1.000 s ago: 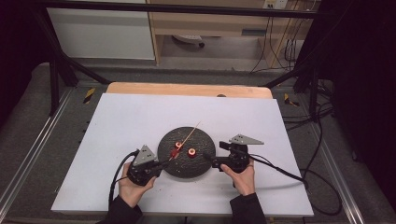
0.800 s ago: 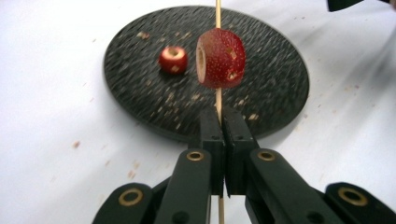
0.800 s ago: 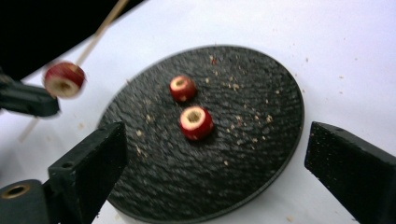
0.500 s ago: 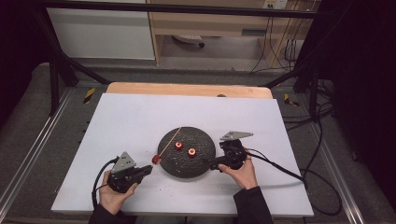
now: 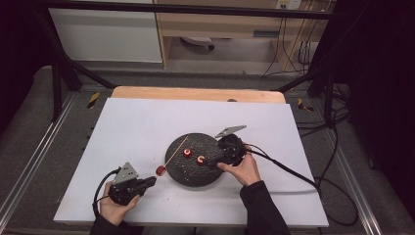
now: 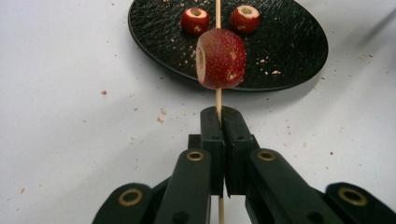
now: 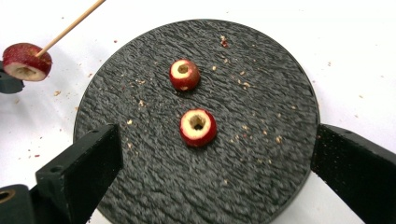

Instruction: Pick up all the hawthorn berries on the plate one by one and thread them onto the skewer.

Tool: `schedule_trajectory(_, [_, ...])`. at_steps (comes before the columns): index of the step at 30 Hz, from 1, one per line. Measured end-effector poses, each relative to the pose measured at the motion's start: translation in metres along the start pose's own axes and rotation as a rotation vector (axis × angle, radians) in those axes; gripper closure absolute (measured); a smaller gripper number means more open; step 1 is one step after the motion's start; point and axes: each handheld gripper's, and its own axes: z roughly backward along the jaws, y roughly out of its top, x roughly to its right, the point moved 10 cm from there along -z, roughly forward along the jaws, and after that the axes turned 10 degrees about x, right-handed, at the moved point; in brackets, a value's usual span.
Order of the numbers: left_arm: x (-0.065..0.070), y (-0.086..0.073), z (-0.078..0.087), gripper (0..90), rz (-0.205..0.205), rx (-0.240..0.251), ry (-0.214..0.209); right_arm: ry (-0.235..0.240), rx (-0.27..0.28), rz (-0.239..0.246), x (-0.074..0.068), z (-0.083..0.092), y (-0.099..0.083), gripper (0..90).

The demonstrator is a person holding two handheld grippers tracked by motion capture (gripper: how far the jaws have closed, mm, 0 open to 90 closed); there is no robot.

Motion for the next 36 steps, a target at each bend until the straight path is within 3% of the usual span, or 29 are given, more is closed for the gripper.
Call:
schedule_trajectory(4, [-0.003, -0.002, 0.002, 88.1, 0.005, 0.000, 0.005, 0.002, -0.043, 0.012, -0.004, -0.011, 0.006, 4.5])
schedule_trajectory(12, [-0.007, -0.004, 0.003, 88.1, 0.007, -0.007, 0.011, 0.008, -0.181, 0.056, -0.010, -0.036, 0.003, 12.7])
schedule_trajectory(18, [-0.006, -0.005, 0.002, 88.1, 0.005, -0.014, 0.007, 0.014, -0.251, 0.020, -0.005, -0.047, -0.004, 23.5])
schedule_trajectory(30, [-0.007, -0.007, 0.000, 88.1, 0.005, -0.026, 0.005, 0.021, -0.295, -0.058, -0.004, -0.056, -0.010, 45.3])
schedule_trajectory(36, [-0.006, -0.007, 0.000, 88.1, 0.005, -0.028, 0.004, 0.041, -0.297, -0.060, -0.005, -0.061, -0.012, 54.2])
